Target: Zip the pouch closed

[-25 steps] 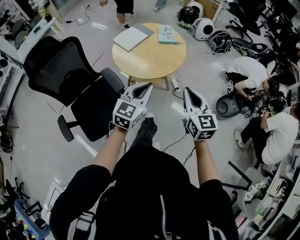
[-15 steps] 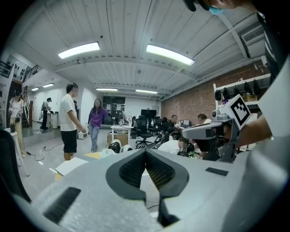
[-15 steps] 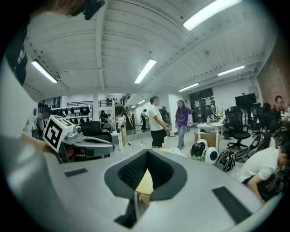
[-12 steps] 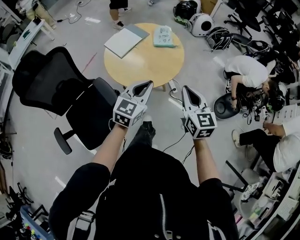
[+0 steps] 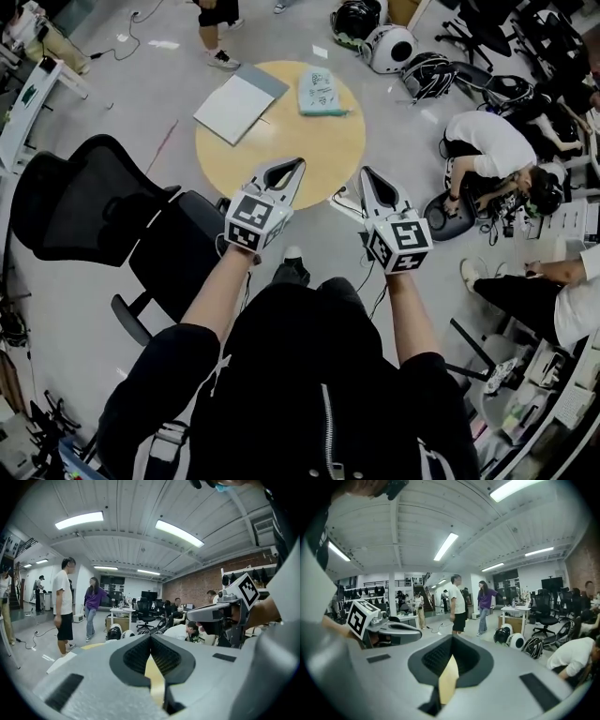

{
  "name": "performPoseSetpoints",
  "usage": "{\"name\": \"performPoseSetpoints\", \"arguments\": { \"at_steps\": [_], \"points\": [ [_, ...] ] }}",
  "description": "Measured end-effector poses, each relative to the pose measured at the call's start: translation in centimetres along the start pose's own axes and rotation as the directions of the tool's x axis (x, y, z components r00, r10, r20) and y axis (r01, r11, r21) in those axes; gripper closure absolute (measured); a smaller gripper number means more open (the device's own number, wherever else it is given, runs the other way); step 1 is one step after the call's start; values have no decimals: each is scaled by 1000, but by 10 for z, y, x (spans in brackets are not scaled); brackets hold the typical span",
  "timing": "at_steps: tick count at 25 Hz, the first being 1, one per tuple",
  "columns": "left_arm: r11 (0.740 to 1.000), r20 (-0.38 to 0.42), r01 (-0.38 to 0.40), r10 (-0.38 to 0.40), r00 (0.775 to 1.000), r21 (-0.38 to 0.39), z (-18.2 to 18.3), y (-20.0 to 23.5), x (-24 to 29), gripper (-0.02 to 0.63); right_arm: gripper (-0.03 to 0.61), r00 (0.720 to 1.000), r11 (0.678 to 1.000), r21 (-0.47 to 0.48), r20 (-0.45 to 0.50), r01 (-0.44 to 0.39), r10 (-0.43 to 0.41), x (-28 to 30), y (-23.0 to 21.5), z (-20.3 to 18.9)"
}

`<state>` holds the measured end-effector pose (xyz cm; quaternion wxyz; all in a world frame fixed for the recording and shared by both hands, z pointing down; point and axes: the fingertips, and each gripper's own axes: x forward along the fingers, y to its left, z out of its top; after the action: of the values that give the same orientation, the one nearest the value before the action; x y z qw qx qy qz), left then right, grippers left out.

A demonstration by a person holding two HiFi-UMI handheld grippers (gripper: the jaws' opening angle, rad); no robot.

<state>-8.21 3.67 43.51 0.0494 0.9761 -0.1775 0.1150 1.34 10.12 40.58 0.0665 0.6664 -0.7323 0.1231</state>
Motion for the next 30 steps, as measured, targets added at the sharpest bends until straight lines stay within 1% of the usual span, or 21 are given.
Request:
{"name": "performPoseSetpoints", "arguments": {
  "at_steps": [7, 11, 15, 19, 23, 30],
  "points": [
    [1000, 3, 3, -3, 1000, -19, 2, 32, 23, 615, 574, 1000, 1000, -1, -24, 4, -4, 34, -18, 4],
    [1000, -12, -15, 15, 1000, -27, -1, 44, 33, 615, 574, 999, 1000, 0, -32, -22, 22, 53, -26, 2],
    [999, -27, -42, 41, 999, -30, -4, 57, 51, 615, 574, 998, 999, 6, -31, -50, 51, 78, -43, 1],
    [996, -37, -82, 80, 996, -36, -1, 73, 77, 615, 574, 995, 996, -2, -40, -90, 90, 106, -70, 3],
    [990, -44, -134, 132, 990, -43, 9, 92, 111, 615, 574, 989, 990, -22, -52, -139, 138, 138, -105, 9],
    [963, -57, -260, 256, 965, -77, 22, 125, 160, 615, 574, 964, 967, -42, -105, -251, 246, 195, -163, 13]
  ]
}}
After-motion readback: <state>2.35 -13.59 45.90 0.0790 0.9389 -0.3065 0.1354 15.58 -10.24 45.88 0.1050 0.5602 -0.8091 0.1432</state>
